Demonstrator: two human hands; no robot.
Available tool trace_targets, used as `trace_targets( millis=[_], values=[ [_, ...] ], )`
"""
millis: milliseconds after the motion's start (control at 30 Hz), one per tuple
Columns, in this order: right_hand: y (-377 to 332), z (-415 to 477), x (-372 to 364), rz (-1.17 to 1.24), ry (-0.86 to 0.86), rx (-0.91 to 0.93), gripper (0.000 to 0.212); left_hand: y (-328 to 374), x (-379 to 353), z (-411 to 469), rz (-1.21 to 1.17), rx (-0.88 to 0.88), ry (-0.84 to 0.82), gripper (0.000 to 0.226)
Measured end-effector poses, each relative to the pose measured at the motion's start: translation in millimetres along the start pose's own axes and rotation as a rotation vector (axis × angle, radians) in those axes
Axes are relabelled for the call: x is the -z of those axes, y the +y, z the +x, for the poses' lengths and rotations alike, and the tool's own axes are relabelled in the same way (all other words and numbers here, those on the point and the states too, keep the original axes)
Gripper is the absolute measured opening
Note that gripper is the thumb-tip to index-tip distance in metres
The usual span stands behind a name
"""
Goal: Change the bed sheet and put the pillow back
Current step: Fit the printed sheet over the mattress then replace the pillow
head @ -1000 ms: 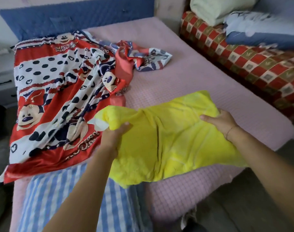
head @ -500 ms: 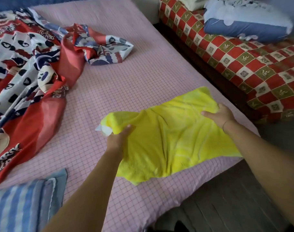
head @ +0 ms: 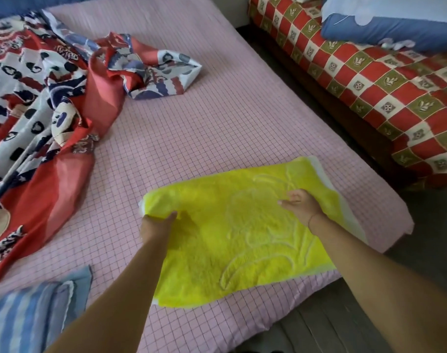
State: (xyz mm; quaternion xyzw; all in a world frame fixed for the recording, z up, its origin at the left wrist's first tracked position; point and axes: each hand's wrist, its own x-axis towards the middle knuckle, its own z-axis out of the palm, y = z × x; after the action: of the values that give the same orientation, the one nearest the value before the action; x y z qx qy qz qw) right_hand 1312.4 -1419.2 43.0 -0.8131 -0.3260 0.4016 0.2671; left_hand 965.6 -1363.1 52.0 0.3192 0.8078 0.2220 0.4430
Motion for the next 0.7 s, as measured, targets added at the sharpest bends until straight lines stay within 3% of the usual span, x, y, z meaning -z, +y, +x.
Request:
trace_targets(
  millis=[133, 333, 700],
  values=[
    [-26.0, -7.2, -24.8, 0.023, -0.045, 0.048, 0.051, 2.3, 6.2, 0.7, 0.027, -0.049, -0.017, 0.089],
    [-86.4, -32.4, -90.8, 0.015, -0.142, 0.155, 0.056, -12.7, 57.6, 17.3, -0.143, -0.064, -0.021, 0.09],
    [-162.7, -178.3, -322.0, 0.058, -0.478, 0.2, 0.07, -148.2, 276.6, 82.8, -0.239, 0.03, 0.188, 0.084]
  ],
)
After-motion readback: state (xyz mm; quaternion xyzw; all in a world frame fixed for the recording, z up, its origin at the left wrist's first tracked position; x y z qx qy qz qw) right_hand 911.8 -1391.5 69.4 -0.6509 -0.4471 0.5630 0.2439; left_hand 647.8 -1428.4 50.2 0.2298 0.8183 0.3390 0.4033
